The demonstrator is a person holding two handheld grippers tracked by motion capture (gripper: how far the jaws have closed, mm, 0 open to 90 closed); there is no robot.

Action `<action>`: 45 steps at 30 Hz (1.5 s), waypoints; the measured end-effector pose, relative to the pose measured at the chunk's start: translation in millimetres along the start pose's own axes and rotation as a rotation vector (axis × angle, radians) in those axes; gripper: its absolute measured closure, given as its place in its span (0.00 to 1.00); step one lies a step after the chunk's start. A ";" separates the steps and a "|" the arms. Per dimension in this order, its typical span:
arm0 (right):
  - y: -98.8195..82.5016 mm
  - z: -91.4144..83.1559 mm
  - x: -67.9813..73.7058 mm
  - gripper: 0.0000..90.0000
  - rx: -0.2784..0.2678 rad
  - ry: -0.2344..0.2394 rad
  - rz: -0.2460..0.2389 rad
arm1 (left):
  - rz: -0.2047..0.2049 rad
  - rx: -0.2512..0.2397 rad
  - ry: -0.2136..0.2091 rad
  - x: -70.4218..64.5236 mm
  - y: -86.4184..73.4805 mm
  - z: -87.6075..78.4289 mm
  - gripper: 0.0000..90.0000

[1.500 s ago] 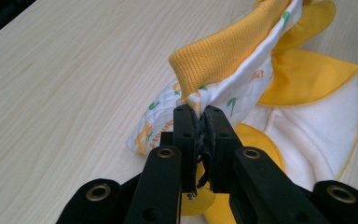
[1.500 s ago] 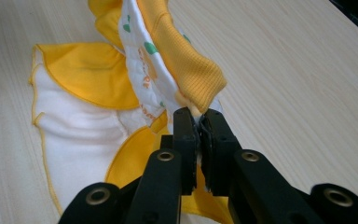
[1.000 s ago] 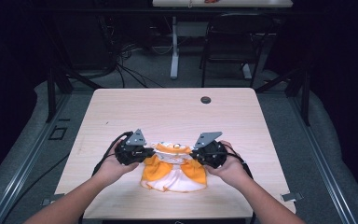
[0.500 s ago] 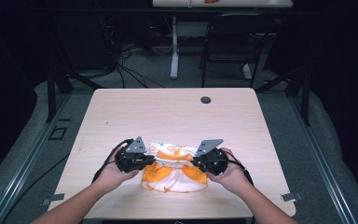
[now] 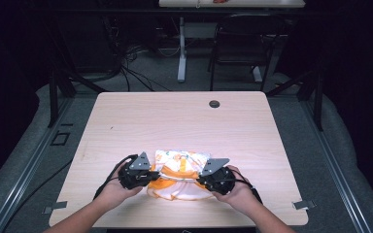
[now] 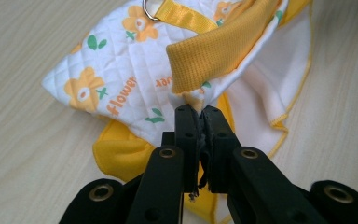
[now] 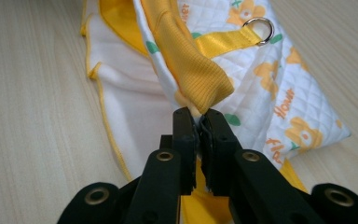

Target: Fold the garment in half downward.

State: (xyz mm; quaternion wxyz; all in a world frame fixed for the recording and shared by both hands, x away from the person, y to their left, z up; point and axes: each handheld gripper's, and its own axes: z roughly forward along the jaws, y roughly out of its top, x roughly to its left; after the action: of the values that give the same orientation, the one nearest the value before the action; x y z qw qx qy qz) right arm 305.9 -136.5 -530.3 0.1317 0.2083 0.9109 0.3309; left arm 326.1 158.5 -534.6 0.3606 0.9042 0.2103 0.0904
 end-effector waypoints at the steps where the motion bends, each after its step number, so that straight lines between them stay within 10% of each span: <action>1: -1.8 1.7 1.8 0.93 0.000 -0.002 0.001 | 0.002 0.003 -0.002 -0.8 -1.6 0.6 0.96; 25: -25.1 11.6 22.7 0.85 -0.032 0.059 0.047 | -0.017 -0.005 -0.052 -12.5 -28.6 7.6 0.83; 35: -21.0 -12.6 16.7 0.80 -0.169 0.037 0.131 | -0.074 -0.092 -0.002 -0.7 -10.3 -12.4 0.72; 45: -28.3 10.3 14.1 0.65 -0.066 0.028 0.132 | -0.057 -0.012 -0.008 -7.0 -17.1 12.3 0.53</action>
State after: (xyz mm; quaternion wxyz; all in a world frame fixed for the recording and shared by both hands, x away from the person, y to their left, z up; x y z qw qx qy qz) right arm 289.2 -143.9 -558.0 0.1039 0.2586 0.8855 0.3717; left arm 318.3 159.0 -555.3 0.3690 0.8961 0.2341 0.0778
